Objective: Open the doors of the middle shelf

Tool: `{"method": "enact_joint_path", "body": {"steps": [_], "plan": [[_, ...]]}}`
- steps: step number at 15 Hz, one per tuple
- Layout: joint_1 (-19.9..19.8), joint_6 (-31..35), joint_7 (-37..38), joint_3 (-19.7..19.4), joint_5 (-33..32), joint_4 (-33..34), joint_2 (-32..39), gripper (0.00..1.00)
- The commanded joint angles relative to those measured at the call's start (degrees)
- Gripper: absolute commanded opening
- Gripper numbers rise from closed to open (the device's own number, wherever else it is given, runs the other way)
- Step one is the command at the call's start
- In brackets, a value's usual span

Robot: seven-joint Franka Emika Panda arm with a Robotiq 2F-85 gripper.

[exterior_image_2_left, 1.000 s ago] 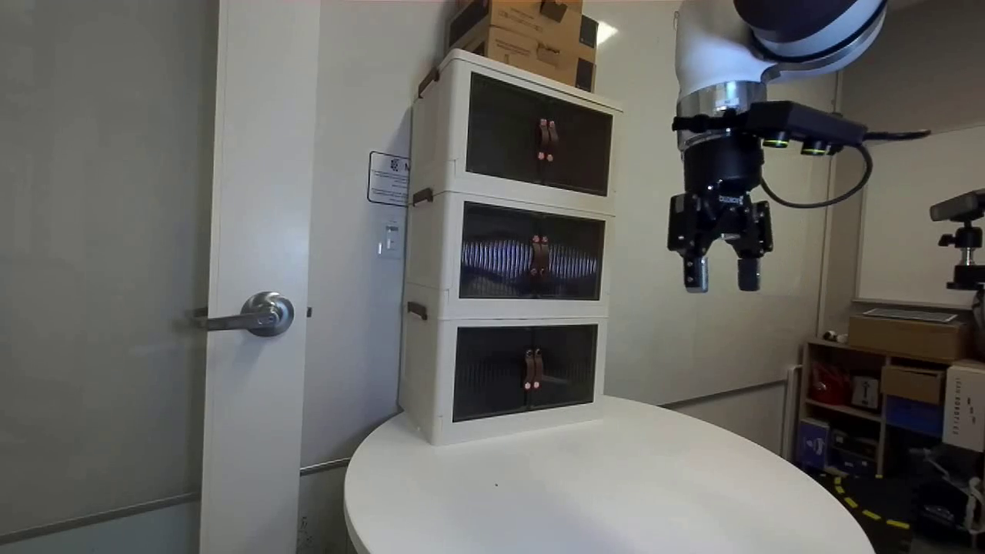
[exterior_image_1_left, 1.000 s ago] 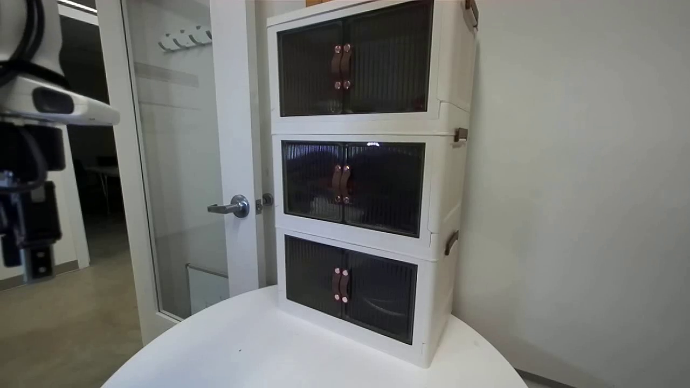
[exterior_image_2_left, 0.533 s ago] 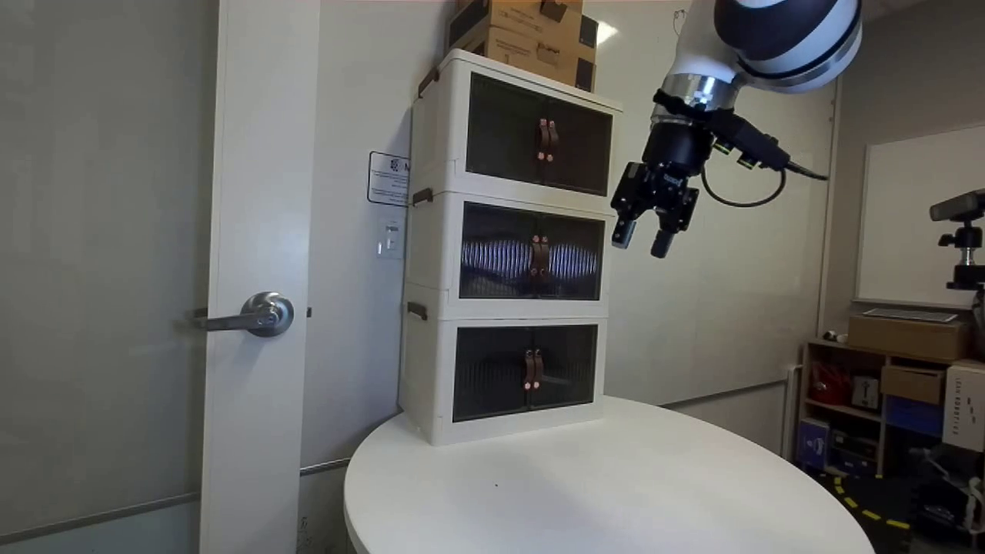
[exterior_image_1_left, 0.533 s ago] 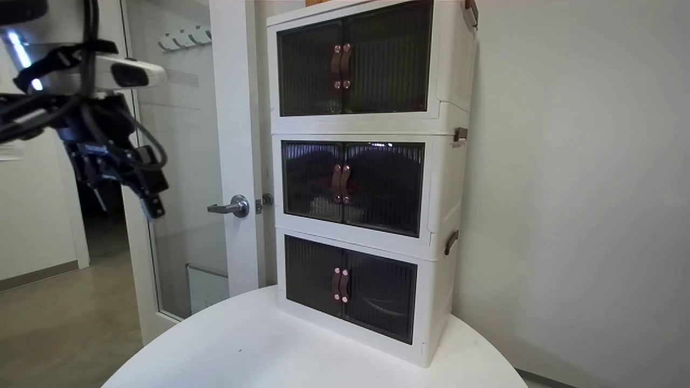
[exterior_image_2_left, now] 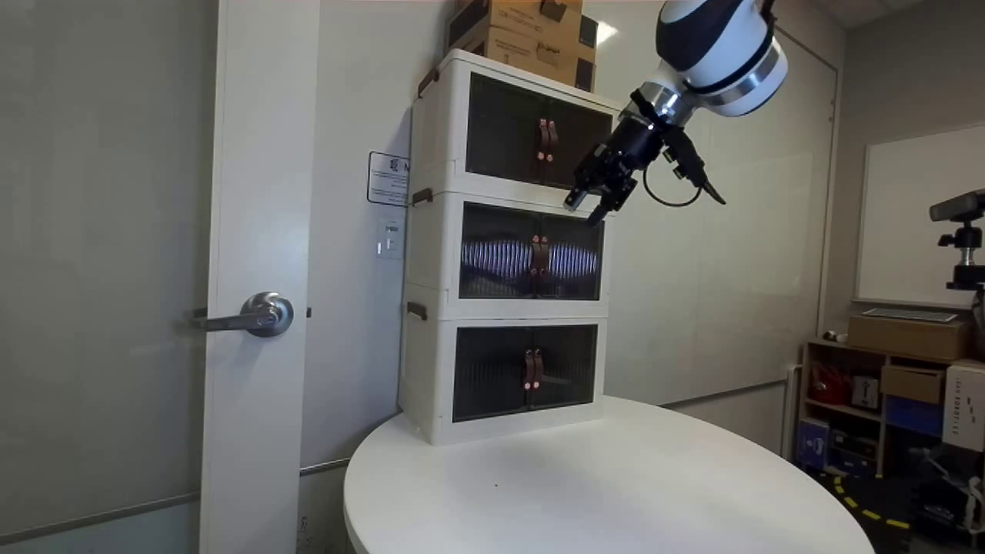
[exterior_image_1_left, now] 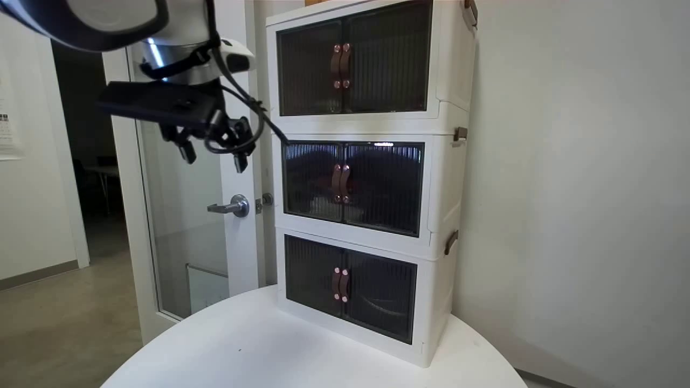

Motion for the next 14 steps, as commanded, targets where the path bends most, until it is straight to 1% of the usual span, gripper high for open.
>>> {"method": "enact_joint_path", "body": {"steps": [1,2,3,4,5,6,8,9,10,12,14], "plan": [[6.4,-5.67,-15.63,-8.01,13.63,11.13,6.66,1.0],[6.47,-8.6,-20.17,-9.37,17.35,13.58,8.15,1.0],[5.13,-11.47,-24.69,-10.01,20.7,15.51,10.13,1.0],[-2.96,-14.3,-28.66,-4.23,23.51,16.99,12.22,1.0],[-4.95,-16.37,-30.02,-3.64,23.96,18.16,13.71,1.0],[-7.6,-17.14,-30.0,-2.44,22.77,18.57,14.93,1.0],[-11.81,-16.44,-28.47,-0.3,20.78,18.81,17.15,1.0],[-13.34,-14.92,-26.64,0.52,20.22,18.48,17.98,1.0],[-14.0,-14.77,-28.14,2.11,20.61,16.15,15.32,1.0],[-15.84,-14.69,-28.1,2.72,20.51,16.53,17.17,1.0],[-16.07,-14.68,-27.93,2.97,20.49,16.98,17.63,1.0]]}}
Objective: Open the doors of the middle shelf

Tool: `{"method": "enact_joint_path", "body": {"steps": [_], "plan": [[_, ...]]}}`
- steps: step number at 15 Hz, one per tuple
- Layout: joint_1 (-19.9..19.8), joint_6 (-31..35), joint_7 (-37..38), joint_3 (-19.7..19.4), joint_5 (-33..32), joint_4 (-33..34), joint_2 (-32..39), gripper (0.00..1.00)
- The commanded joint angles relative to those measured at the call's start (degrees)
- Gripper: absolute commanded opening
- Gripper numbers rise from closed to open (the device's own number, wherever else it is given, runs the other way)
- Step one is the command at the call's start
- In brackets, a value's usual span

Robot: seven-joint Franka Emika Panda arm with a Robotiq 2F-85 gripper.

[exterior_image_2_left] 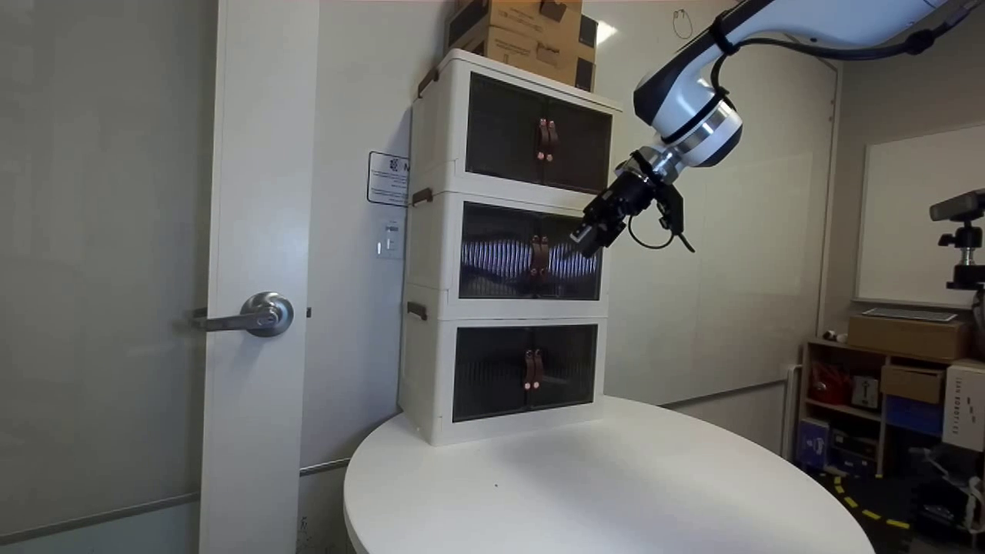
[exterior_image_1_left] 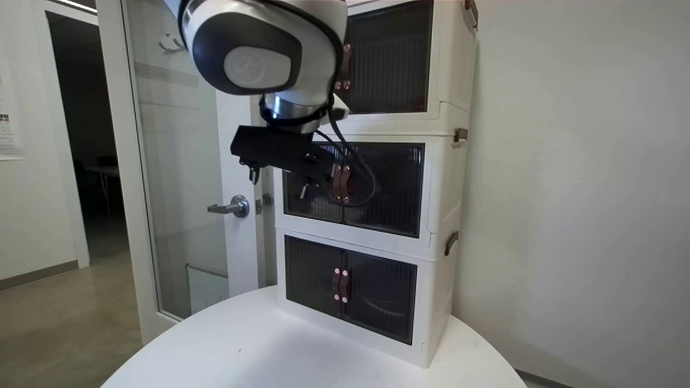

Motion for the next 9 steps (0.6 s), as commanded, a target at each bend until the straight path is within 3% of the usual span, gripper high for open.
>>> {"method": "enact_joint_path", "body": {"steps": [1,5,9], "plan": [[-3.09,0.19,0.5,3.5,-0.67,0.21,-0.09,1.0],[-3.25,0.81,0.57,4.07,-0.51,0.41,0.01,1.0],[-5.33,7.21,-1.33,6.27,1.98,1.05,0.93,1.0]]}}
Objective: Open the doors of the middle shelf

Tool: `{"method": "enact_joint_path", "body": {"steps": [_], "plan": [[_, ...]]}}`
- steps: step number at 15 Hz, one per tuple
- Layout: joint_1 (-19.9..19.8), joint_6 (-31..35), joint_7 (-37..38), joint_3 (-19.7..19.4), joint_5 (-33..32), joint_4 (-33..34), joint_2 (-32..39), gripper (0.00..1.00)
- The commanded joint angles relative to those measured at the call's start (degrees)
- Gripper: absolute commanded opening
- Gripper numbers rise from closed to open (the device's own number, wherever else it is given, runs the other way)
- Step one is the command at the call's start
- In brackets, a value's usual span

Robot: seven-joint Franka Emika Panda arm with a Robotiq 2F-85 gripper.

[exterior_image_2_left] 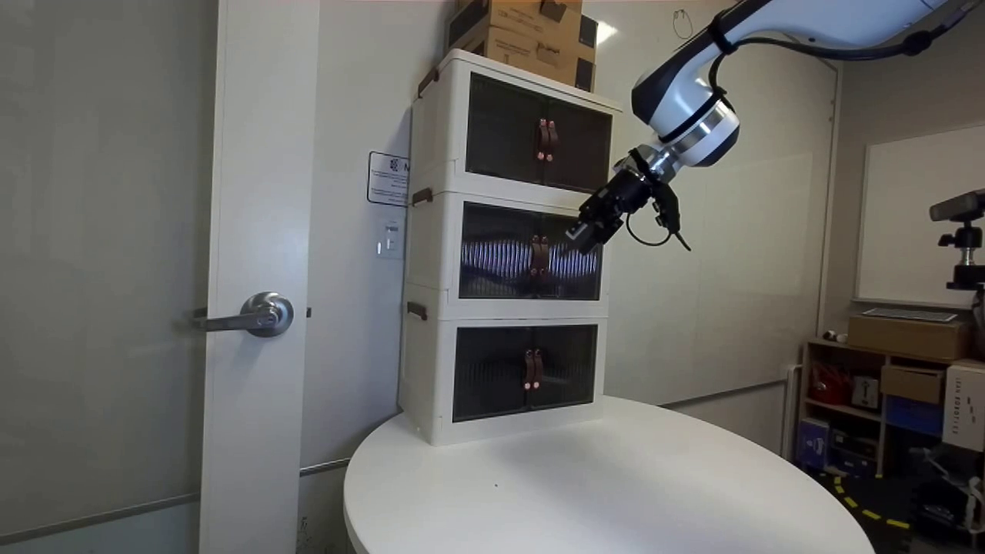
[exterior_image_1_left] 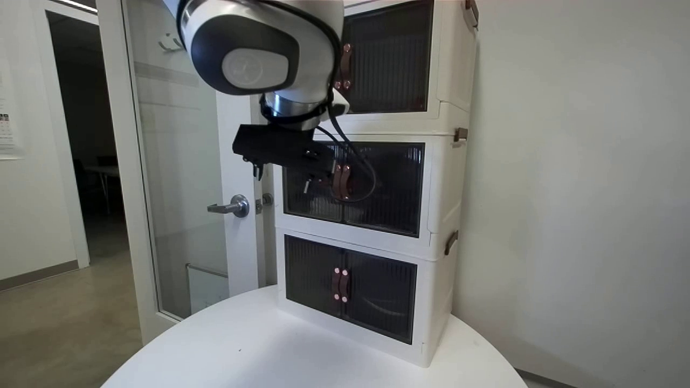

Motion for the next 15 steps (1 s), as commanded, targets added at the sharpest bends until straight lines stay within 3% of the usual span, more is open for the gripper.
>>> {"method": "enact_joint_path", "body": {"steps": [1,5,10,15], "plan": [[-2.43,6.11,-1.89,2.35,2.48,0.85,0.91,1.0],[-4.34,10.21,-5.19,4.19,9.08,2.02,2.35,1.0],[-6.9,3.36,-21.26,5.68,23.93,6.48,5.91,1.0],[-6.85,4.35,-24.49,4.12,23.92,10.07,10.02,1.0]]}}
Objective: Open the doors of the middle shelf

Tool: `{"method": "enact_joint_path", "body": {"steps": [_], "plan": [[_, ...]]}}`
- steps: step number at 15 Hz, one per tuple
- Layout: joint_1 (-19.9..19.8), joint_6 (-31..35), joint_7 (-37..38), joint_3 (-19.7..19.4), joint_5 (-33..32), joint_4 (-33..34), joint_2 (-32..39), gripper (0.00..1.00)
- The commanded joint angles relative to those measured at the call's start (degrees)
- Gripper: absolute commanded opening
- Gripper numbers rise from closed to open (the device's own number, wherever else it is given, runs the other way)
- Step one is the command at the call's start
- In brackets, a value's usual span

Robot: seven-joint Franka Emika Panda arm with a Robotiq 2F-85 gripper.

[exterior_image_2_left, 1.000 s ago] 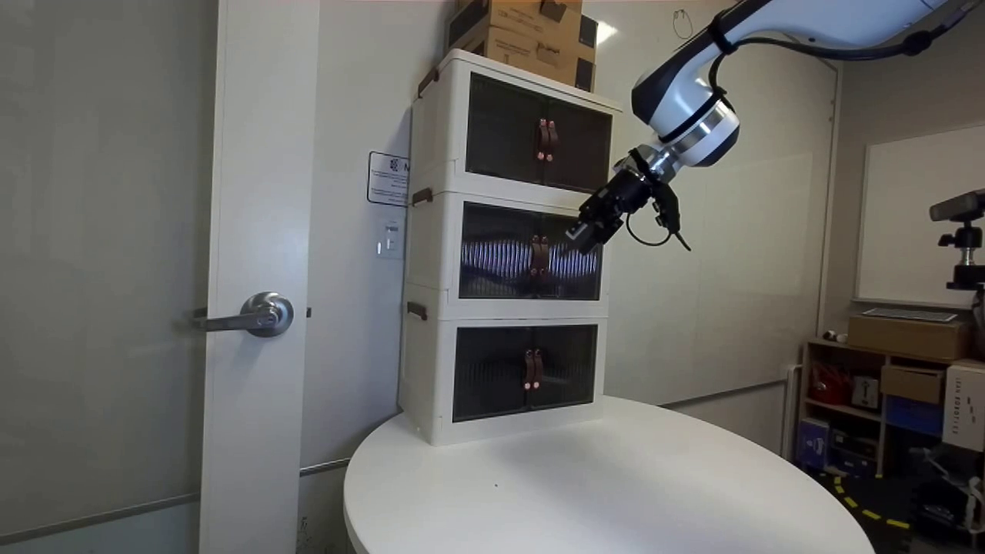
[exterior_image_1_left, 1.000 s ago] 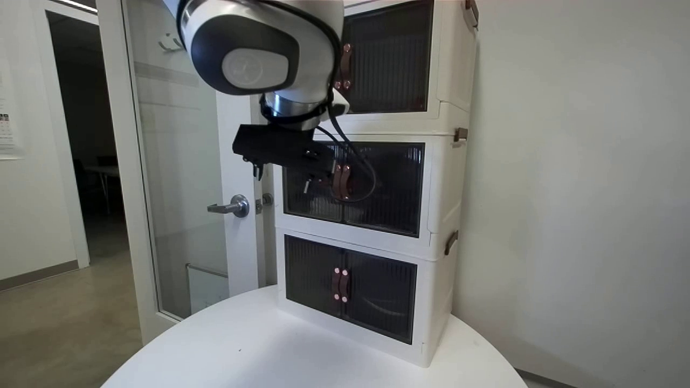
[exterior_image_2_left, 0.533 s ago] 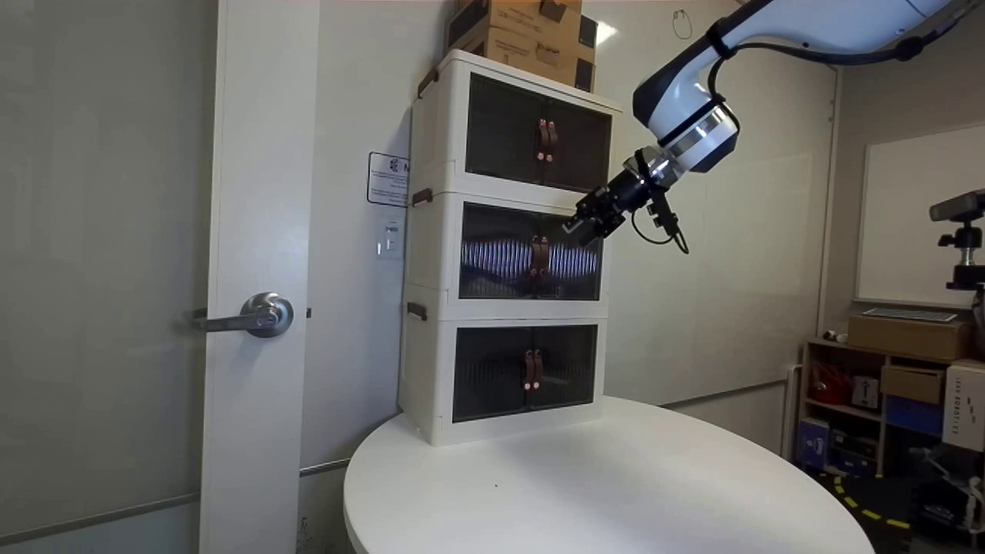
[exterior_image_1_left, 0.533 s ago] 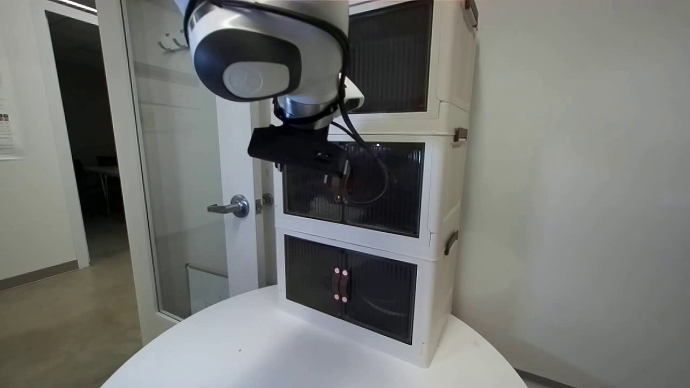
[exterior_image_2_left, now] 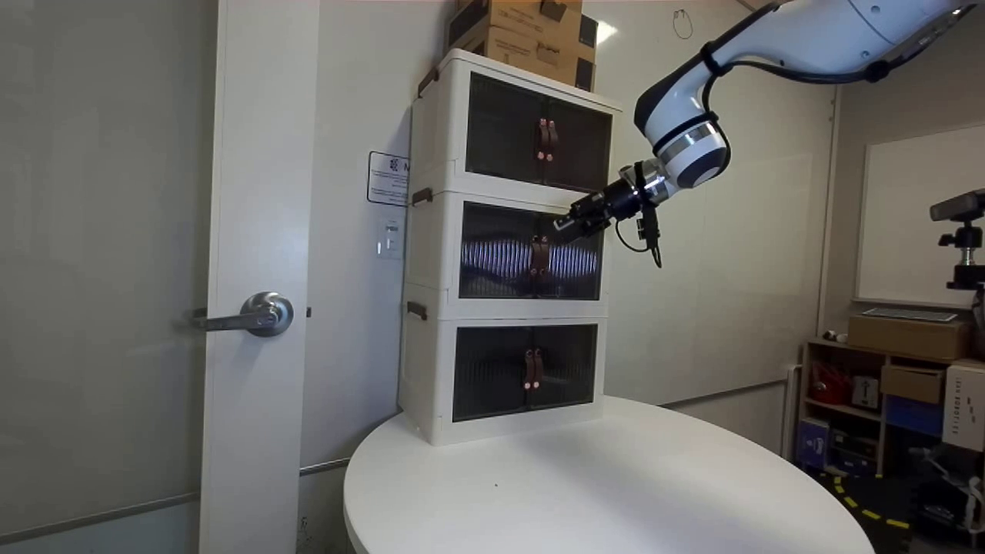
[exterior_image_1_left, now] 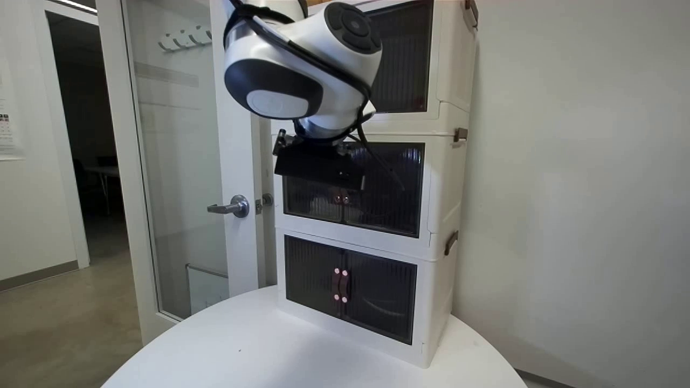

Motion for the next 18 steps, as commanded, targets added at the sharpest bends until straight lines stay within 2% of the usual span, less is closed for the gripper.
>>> {"method": "enact_joint_path", "body": {"steps": [1,9,18], "plan": [[-0.25,1.16,-1.39,-0.54,0.31,4.42,3.94,1.0],[0.02,6.3,0.18,0.26,-0.13,9.09,9.08,1.0],[-0.18,5.07,-0.23,2.37,-0.45,16.22,14.69,1.0]]}}
